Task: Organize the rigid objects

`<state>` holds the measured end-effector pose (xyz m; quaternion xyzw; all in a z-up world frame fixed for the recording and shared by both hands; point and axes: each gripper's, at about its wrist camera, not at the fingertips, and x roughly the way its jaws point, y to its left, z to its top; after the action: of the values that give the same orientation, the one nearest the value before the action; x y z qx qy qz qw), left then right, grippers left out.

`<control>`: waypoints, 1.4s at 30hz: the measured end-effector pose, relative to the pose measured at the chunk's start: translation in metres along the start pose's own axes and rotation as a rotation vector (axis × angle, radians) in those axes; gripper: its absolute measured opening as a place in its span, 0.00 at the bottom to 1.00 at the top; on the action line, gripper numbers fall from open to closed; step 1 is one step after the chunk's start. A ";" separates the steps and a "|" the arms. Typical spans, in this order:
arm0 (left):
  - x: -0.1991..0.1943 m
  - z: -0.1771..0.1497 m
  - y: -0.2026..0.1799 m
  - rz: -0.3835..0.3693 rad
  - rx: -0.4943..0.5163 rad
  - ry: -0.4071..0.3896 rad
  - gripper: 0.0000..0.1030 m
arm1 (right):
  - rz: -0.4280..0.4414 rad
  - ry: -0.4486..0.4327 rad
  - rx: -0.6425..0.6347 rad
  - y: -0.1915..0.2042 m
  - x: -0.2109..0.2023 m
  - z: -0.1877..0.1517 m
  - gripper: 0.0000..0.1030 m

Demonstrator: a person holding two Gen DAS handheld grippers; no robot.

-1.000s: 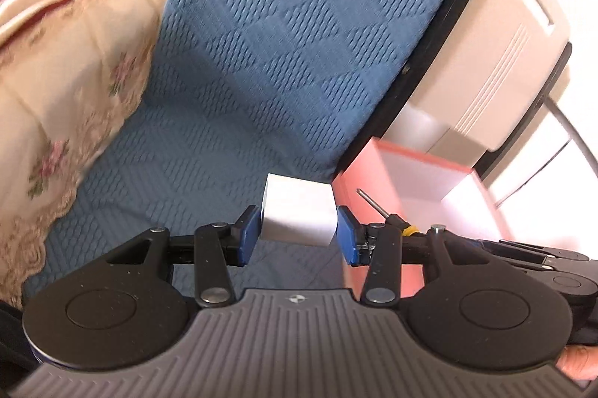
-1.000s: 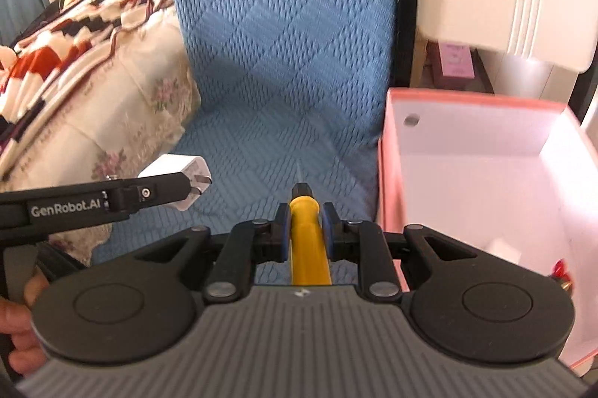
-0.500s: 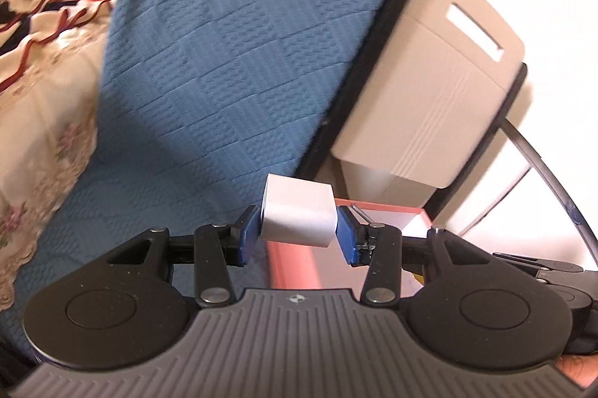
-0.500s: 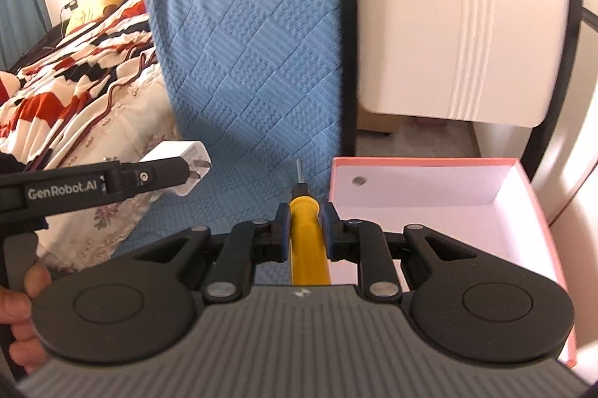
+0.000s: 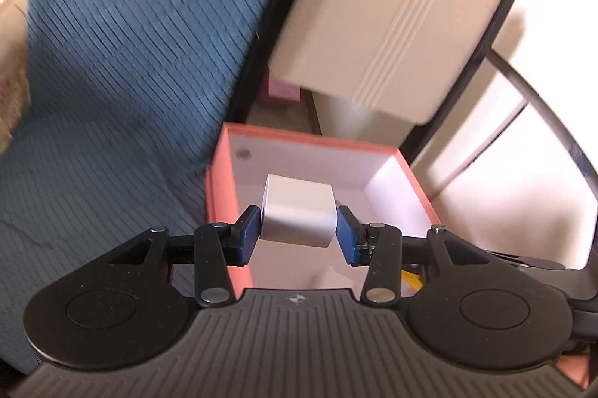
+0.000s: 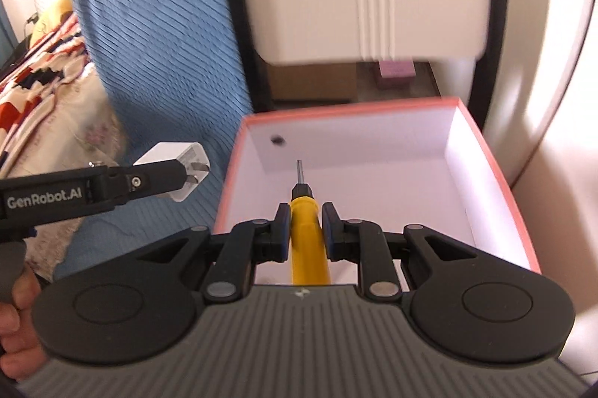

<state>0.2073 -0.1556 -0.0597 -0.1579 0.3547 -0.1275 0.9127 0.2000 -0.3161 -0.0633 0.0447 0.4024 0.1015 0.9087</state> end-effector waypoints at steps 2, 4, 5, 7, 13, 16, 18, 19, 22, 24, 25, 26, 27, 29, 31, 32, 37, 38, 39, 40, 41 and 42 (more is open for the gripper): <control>0.016 -0.006 -0.006 0.001 0.015 0.031 0.49 | -0.017 0.015 -0.003 -0.010 0.012 -0.007 0.21; 0.031 -0.014 -0.009 0.002 0.019 0.064 0.49 | -0.029 0.033 0.002 -0.019 0.022 -0.013 0.21; 0.036 -0.017 -0.009 0.003 0.017 0.079 0.49 | -0.025 0.046 0.014 -0.024 0.028 -0.017 0.21; 0.046 -0.022 -0.008 0.009 0.010 0.105 0.49 | -0.030 0.067 0.022 -0.031 0.039 -0.023 0.21; 0.055 -0.022 -0.007 0.011 0.019 0.110 0.48 | -0.026 0.122 0.052 -0.045 0.062 -0.042 0.21; 0.052 -0.020 -0.006 0.010 0.021 0.107 0.48 | -0.028 0.136 0.069 -0.048 0.067 -0.047 0.22; 0.047 -0.019 -0.005 0.009 0.022 0.100 0.48 | -0.017 0.137 0.092 -0.049 0.068 -0.048 0.21; 0.044 -0.018 -0.005 0.006 0.022 0.096 0.48 | -0.011 0.133 0.098 -0.048 0.066 -0.048 0.22; 0.030 -0.013 -0.007 -0.006 0.032 0.075 0.48 | -0.036 0.107 0.083 -0.041 0.058 -0.045 0.23; 0.018 -0.010 -0.009 -0.011 0.049 0.061 0.48 | -0.041 0.089 0.079 -0.038 0.049 -0.040 0.23; 0.012 -0.008 -0.011 -0.015 0.060 0.054 0.48 | -0.039 0.077 0.082 -0.035 0.043 -0.038 0.23; 0.005 -0.007 -0.012 -0.019 0.070 0.046 0.48 | -0.039 0.061 0.085 -0.032 0.035 -0.035 0.23; -0.003 -0.005 -0.012 -0.026 0.076 0.037 0.48 | -0.041 0.048 0.086 -0.029 0.028 -0.033 0.23; -0.019 -0.001 -0.013 -0.040 0.081 0.017 0.48 | -0.048 0.020 0.086 -0.021 0.012 -0.028 0.23; -0.036 0.003 -0.014 -0.054 0.090 -0.002 0.48 | -0.054 -0.010 0.088 -0.012 -0.006 -0.024 0.23; -0.045 0.004 -0.014 -0.061 0.095 -0.012 0.48 | -0.055 -0.026 0.098 -0.007 -0.015 -0.022 0.23; -0.084 0.009 -0.012 -0.092 0.126 -0.046 0.48 | -0.070 -0.094 0.123 0.011 -0.061 -0.018 0.23; -0.091 0.010 -0.012 -0.097 0.132 -0.051 0.48 | -0.074 -0.106 0.129 0.014 -0.071 -0.018 0.23; -0.097 0.010 -0.012 -0.103 0.138 -0.057 0.48 | -0.075 -0.113 0.133 0.016 -0.078 -0.018 0.23; -0.105 0.009 -0.011 -0.108 0.143 -0.063 0.48 | -0.077 -0.120 0.135 0.019 -0.084 -0.019 0.23; -0.112 0.009 -0.011 -0.113 0.146 -0.068 0.48 | -0.082 -0.126 0.132 0.023 -0.090 -0.021 0.23; -0.118 0.008 -0.012 -0.120 0.152 -0.072 0.48 | -0.087 -0.130 0.128 0.026 -0.097 -0.023 0.23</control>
<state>0.1272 -0.1240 0.0217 -0.1138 0.3006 -0.2028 0.9250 0.1155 -0.3118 -0.0039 0.0917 0.3497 0.0330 0.9318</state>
